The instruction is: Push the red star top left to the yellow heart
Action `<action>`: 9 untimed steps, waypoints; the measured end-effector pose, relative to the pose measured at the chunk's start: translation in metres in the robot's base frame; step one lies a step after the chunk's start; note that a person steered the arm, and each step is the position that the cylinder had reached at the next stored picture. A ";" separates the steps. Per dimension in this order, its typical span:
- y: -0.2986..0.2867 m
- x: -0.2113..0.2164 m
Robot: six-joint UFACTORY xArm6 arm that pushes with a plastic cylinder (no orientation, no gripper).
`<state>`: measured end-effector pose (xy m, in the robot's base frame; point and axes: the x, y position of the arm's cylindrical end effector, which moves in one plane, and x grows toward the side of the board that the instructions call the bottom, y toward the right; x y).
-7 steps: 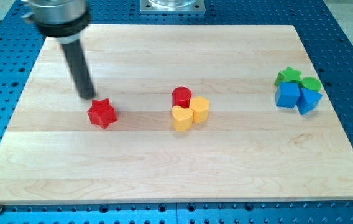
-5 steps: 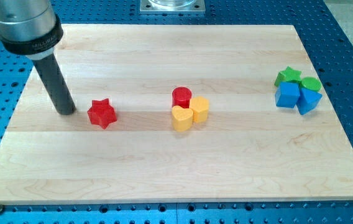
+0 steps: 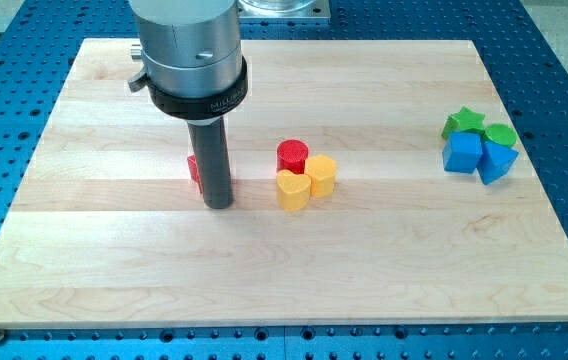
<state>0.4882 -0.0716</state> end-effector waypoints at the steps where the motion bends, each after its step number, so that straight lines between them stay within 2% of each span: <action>1: 0.007 0.000; 3: -0.099 0.001; 6: -0.036 -0.074; 7: -0.027 -0.086; 8: -0.038 -0.073; 9: -0.052 -0.044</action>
<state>0.4446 -0.1231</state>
